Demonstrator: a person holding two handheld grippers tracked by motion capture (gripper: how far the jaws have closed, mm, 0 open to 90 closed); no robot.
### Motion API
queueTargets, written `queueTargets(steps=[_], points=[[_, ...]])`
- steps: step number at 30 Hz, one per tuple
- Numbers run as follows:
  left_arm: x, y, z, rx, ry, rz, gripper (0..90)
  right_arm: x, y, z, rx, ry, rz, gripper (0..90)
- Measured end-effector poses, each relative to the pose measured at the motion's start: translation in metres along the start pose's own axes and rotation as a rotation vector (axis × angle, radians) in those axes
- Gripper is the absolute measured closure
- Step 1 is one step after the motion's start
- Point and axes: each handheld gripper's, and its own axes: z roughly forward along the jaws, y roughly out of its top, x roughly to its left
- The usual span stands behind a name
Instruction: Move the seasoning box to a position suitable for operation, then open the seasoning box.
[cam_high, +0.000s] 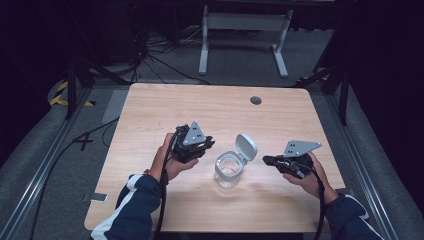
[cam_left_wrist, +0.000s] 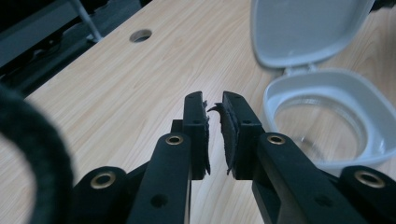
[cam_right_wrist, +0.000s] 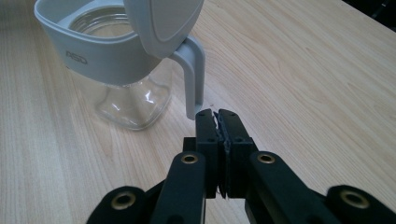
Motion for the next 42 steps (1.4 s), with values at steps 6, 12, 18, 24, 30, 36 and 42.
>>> queueTargets(steps=[6,12,18,24,30,36,42], points=[[0.004,-0.026,-0.017,0.061,0.041,-0.006,76.7,-0.001,0.000,-0.002,0.007,-0.003,0.009,86.5],[0.006,-0.055,-0.031,0.125,0.065,-0.043,64.7,-0.001,0.001,-0.006,0.014,-0.022,-0.001,82.3],[0.007,-0.088,-0.038,0.213,0.100,-0.087,49.7,0.001,-0.003,-0.010,0.037,-0.046,-0.006,77.3],[0.004,-0.115,-0.040,0.278,0.097,-0.119,36.8,0.002,-0.012,-0.021,0.053,-0.077,-0.014,70.8],[0.000,-0.131,-0.040,0.287,0.090,-0.140,30.4,-0.001,-0.027,-0.033,0.049,-0.094,-0.010,61.5],[-0.002,-0.138,-0.037,0.291,0.076,-0.147,27.5,-0.007,-0.052,-0.039,0.085,-0.132,-0.013,45.5],[-0.001,-0.150,-0.034,0.239,0.033,-0.212,25.7,-0.011,-0.083,-0.048,0.136,-0.181,0.019,39.0]])
